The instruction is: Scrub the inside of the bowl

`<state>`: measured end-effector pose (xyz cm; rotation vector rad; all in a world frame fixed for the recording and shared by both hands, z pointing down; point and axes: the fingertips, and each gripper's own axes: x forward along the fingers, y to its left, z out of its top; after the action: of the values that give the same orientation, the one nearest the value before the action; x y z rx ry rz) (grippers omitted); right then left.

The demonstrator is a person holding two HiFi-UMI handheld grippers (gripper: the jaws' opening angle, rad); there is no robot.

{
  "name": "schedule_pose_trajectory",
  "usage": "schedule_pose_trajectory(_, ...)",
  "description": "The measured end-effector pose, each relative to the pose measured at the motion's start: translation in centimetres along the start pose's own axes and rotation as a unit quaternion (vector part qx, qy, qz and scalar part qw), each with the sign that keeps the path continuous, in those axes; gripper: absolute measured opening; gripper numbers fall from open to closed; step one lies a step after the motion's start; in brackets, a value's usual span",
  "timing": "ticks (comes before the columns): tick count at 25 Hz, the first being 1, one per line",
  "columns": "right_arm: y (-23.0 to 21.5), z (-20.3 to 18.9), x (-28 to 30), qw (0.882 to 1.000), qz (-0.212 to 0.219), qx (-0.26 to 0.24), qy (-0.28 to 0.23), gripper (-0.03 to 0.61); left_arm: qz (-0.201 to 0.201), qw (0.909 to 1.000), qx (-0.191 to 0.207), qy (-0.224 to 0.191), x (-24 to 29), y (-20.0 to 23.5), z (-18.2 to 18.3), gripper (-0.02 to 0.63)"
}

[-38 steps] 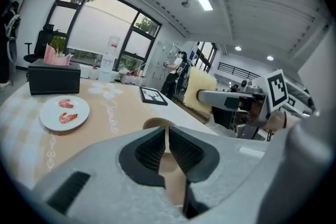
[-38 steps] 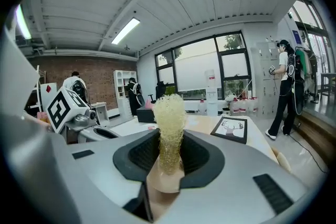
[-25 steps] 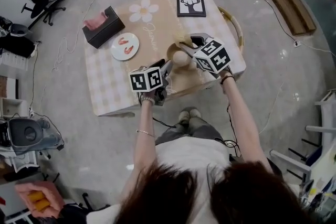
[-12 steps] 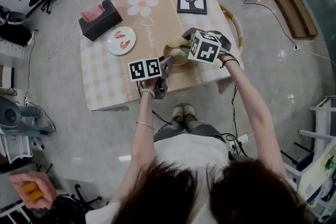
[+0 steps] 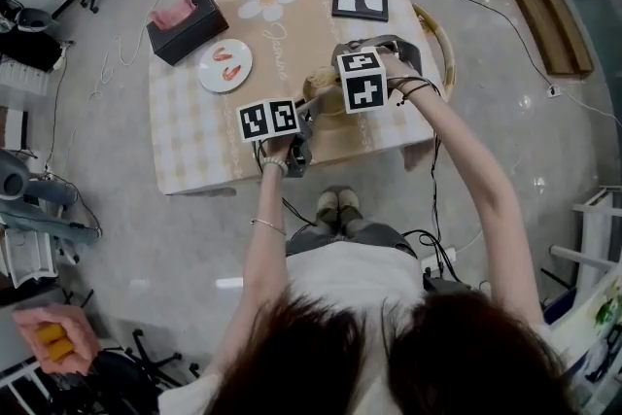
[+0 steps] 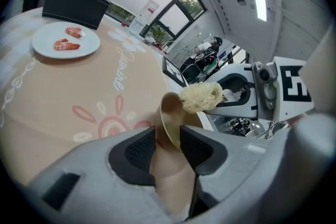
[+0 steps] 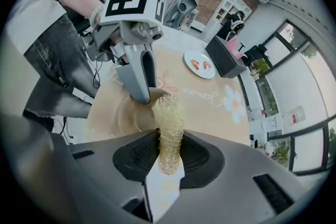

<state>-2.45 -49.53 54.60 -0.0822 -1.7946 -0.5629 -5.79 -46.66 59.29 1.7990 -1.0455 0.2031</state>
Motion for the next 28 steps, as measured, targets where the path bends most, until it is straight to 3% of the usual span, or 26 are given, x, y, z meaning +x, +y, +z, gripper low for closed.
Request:
schedule_pose_trajectory(7, 0.0, 0.2, 1.3, 0.993, 0.004, -0.100, 0.065, 0.100, -0.002, 0.9999, -0.015, -0.007, 0.0, 0.1, 0.0, 0.140)
schedule_pose_trajectory(28, 1.6, -0.9, 0.5, 0.986, 0.012, -0.128, 0.104, 0.098, -0.002, 0.9981, -0.050, -0.036, -0.2, 0.3, 0.0, 0.123)
